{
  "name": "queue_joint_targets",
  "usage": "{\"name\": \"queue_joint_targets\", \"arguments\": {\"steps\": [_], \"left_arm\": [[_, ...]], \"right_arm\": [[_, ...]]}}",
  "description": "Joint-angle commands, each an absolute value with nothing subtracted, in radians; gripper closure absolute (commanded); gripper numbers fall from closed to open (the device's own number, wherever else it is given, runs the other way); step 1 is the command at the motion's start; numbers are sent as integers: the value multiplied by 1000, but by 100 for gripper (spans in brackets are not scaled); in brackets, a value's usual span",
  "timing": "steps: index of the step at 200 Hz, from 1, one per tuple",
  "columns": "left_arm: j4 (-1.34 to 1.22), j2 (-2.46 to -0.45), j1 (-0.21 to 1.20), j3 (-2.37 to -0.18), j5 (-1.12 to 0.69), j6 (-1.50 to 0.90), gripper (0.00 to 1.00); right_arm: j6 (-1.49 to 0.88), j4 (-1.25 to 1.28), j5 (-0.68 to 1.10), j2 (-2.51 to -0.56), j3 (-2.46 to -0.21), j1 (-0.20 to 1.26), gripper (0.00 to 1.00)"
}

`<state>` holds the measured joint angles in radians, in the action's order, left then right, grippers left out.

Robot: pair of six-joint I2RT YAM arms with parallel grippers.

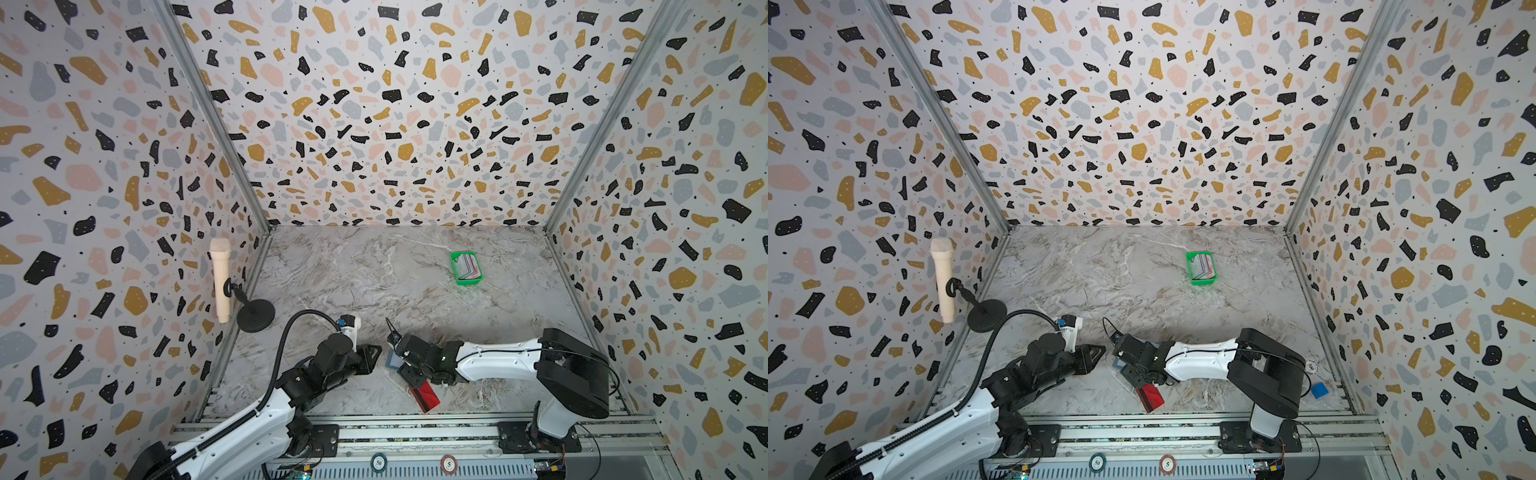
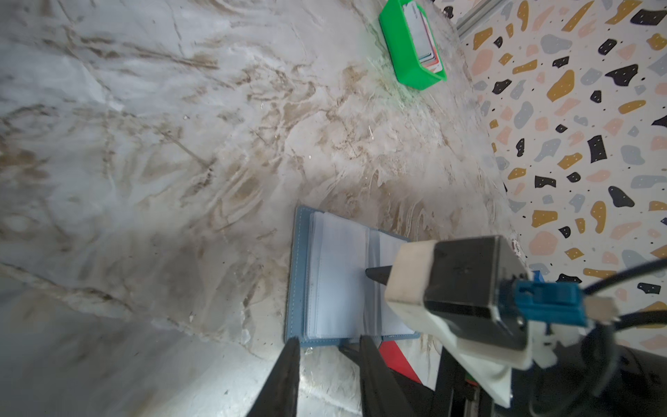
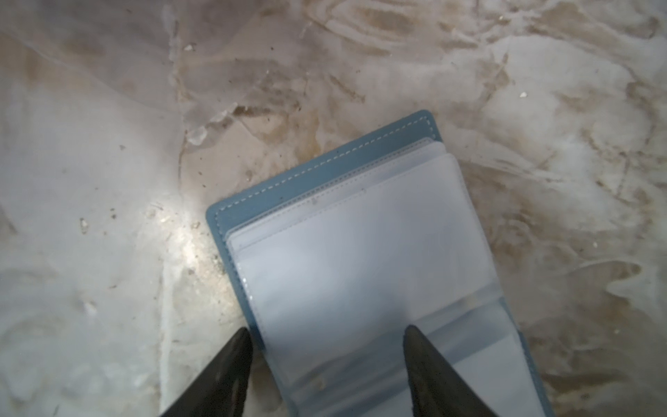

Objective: Insert credit cards into a card holder
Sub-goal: Rotate the card holder at the bottom-center of the table.

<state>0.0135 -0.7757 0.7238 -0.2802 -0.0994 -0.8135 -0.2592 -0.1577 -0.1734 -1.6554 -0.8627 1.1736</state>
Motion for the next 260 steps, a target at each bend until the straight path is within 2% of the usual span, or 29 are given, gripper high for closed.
{"name": "queue_joint_targets", "arguments": {"steps": [1,33,86,121,160,179,214,230,260], "left_arm": [[-84,-801,720,-264,-142,-825,69],[-116,-840,719,-259,-153,-819,69],[-133,-861,721,-249,-168,-819,69],[-148,-889,731,-250,-183,-823,69],[-170,-980,794,-281,-180,-806,79],[-214,-1061,839,-310,-175,-794,85],[-321,-1282,946,-388,-196,-775,100],[-333,-1363,976,-423,-200,-760,100],[-353,-1458,1009,-464,-213,-745,100]], "right_arm": [[-255,-179,-145,-1522,-838,1180,29],[-296,-223,-151,-1452,-793,1172,30],[-340,-247,-151,-1454,-730,1160,30],[-344,-262,-159,-1497,-720,1099,35],[-345,-267,-174,-1441,-720,1053,35],[-344,-254,-111,-1324,-702,1059,34],[-390,-273,92,-1160,-638,1063,44],[-424,-274,139,-1110,-594,1085,45],[-487,-290,109,-1054,-550,1137,46]]}}
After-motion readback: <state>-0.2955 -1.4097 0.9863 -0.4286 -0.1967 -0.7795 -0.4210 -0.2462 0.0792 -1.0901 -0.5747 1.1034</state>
